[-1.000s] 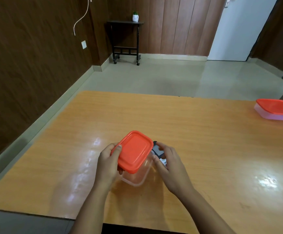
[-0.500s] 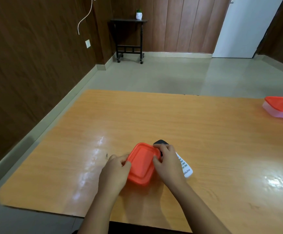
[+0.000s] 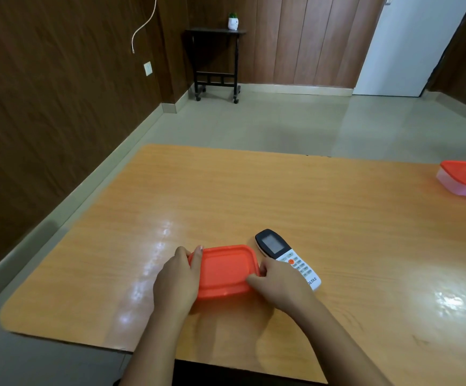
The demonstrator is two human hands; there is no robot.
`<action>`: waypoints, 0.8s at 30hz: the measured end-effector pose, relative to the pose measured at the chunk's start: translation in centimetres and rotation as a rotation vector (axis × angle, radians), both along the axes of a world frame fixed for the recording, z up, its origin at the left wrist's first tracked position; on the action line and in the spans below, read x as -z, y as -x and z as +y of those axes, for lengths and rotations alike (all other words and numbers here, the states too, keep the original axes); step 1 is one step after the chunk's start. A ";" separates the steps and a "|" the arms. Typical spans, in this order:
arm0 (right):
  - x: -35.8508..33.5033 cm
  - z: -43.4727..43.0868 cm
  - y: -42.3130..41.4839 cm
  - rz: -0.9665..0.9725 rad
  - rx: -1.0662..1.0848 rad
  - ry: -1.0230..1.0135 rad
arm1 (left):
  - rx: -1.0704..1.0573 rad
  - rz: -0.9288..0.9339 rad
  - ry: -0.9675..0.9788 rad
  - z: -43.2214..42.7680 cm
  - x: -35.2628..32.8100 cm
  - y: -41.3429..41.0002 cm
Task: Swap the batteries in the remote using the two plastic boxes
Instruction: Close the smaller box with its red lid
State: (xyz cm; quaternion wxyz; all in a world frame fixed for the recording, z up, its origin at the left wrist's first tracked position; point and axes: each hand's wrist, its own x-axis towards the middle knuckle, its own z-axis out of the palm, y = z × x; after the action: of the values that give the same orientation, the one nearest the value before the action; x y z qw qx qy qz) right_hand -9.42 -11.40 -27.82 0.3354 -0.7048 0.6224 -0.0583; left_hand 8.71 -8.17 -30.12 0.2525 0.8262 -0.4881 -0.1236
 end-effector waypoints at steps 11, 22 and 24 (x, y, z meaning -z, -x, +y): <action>1.0 1.1 -0.6 -0.473 0.383 0.381 | 0.032 0.396 0.355 0.1 -1.1 3.4; -0.5 1.7 -1.2 -0.641 0.467 0.213 | -0.035 0.700 0.418 0.4 -2.1 4.6; -0.5 1.6 -0.9 -0.666 0.484 0.264 | -0.007 0.701 0.459 0.4 -2.3 4.9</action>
State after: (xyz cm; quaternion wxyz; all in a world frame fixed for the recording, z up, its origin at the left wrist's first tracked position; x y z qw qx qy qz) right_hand -8.48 -9.80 -27.35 0.4017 -0.5182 0.6145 -0.4387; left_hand 3.80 -7.81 -27.83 0.5814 0.6581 -0.3846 -0.2845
